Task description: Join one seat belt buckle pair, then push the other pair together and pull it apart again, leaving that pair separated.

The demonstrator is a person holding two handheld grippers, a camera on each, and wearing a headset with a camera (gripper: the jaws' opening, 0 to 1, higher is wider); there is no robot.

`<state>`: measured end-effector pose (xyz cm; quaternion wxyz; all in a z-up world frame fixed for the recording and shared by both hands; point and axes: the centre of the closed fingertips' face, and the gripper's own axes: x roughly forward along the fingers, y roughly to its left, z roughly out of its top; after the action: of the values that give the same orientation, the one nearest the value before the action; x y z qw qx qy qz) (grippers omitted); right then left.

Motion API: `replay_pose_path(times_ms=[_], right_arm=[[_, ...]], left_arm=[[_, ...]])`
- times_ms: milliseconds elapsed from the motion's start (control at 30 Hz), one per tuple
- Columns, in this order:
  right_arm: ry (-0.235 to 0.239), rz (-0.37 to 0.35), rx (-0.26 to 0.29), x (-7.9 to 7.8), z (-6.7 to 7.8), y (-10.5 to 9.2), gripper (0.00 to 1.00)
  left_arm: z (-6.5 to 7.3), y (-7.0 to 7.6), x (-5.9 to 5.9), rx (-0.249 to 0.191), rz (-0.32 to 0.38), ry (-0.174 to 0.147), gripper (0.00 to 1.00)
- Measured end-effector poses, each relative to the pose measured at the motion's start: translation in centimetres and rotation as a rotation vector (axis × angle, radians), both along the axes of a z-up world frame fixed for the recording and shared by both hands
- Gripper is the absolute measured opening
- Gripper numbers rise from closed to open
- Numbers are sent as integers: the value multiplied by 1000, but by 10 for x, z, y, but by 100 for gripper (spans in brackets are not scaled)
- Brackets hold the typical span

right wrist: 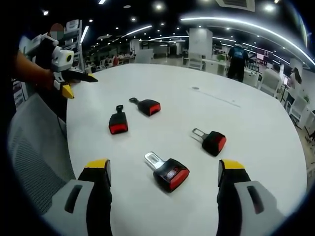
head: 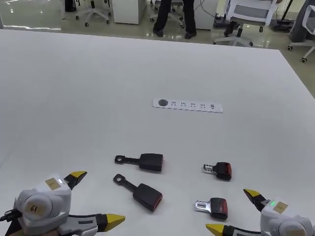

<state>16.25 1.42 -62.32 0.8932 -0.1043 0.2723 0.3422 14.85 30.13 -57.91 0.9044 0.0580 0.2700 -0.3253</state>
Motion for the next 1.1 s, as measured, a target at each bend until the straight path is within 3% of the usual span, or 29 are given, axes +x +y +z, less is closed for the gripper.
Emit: replay_pose_path(times_ms=[700, 1100], right_arm=[[41, 35, -8, 14, -14, 1, 88], [85, 90, -22, 12, -23, 7, 86]], left_arm=[[-14, -12, 13, 25, -82, 33, 96], [-27, -22, 19, 45, -161, 64, 93]])
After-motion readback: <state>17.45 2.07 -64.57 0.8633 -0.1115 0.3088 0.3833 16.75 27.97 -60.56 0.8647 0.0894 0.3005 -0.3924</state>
